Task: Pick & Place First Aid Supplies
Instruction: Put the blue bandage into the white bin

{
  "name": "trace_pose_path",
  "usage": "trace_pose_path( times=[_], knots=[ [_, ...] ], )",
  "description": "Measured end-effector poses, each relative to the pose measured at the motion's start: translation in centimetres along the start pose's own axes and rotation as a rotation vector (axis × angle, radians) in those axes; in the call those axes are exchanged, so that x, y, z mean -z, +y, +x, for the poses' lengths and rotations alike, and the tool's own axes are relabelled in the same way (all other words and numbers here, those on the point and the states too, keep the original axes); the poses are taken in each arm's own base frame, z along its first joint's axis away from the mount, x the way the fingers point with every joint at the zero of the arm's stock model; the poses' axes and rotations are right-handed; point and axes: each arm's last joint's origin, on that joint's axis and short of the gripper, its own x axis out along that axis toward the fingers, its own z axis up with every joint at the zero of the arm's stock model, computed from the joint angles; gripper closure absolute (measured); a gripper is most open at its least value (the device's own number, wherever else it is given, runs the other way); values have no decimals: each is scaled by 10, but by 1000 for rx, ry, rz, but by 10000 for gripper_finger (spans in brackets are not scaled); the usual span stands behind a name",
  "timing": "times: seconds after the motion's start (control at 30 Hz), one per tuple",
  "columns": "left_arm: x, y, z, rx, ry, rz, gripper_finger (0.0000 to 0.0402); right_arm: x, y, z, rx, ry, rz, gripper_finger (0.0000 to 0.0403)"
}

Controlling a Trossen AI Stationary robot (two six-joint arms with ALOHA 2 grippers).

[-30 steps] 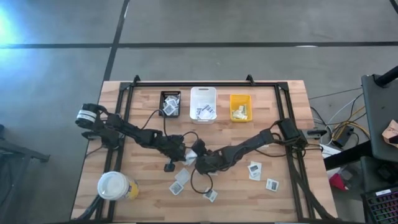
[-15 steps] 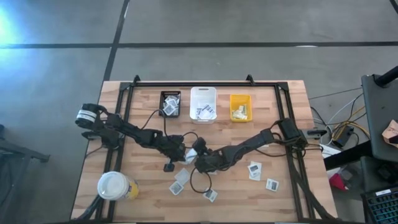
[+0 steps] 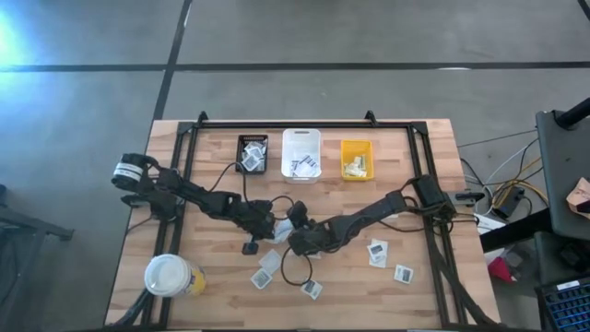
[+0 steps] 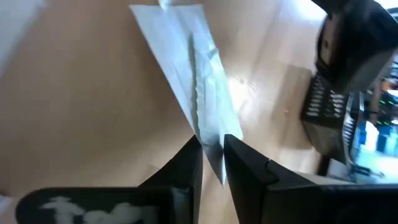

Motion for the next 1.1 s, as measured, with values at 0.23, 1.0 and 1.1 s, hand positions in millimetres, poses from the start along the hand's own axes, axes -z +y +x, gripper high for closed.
trace_pose_path(
  times=[0.23, 1.0, 1.1],
  knots=[
    [1, 0, 0, 1, 6, -1, 400, 3, -1, -1, 39, 51, -6, 354],
    [0, 0, -1, -1, 9, 28, 400, -1, -7, -7, 5, 84, -30, 395],
    [-2, -1, -7, -11, 25, 39, 400, 1, -5, -11, -14, 105, -62, 395]
  ],
)
